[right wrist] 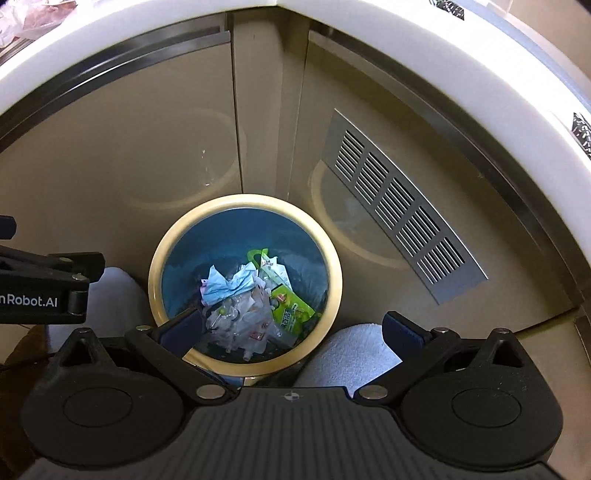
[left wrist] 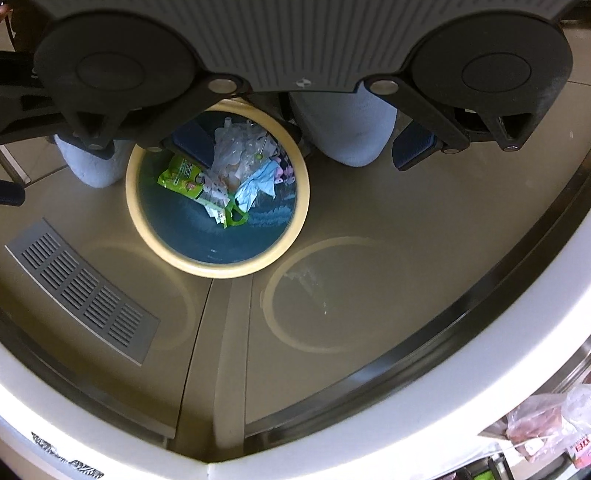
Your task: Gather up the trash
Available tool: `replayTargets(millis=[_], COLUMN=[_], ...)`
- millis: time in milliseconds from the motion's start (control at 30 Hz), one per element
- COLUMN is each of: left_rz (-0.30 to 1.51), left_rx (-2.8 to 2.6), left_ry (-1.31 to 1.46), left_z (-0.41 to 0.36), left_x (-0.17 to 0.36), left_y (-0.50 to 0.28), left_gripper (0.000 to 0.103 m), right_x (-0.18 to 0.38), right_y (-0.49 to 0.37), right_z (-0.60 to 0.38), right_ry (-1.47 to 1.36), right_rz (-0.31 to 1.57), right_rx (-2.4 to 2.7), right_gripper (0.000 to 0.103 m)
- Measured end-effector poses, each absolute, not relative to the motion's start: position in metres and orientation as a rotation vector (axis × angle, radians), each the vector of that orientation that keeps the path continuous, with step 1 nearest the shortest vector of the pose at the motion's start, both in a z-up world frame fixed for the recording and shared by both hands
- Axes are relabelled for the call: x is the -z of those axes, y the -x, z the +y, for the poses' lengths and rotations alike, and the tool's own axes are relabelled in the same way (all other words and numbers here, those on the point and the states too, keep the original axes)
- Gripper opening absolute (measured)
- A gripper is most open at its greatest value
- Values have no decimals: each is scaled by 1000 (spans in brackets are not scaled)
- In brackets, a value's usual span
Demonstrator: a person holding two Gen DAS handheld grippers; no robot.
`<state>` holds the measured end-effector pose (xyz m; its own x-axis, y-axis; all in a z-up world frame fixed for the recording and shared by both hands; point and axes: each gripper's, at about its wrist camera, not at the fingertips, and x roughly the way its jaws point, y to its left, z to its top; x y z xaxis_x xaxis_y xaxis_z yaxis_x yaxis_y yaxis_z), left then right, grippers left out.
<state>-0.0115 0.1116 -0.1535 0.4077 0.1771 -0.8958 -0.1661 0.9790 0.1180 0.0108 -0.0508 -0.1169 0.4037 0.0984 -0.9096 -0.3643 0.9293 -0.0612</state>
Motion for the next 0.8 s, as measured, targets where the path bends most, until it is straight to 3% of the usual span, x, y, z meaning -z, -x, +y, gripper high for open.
replayTargets(millis=[800], left_rz=[1118], left_rx=[-220], left_ry=[-36], left_z=[110], left_x=[147], left_y=[13], left_gripper=[103], right_x=[114], right_y=[-9], right_z=[-52], right_ry=[268], right_rz=[1106], right_rx=[-297], right_gripper=[103])
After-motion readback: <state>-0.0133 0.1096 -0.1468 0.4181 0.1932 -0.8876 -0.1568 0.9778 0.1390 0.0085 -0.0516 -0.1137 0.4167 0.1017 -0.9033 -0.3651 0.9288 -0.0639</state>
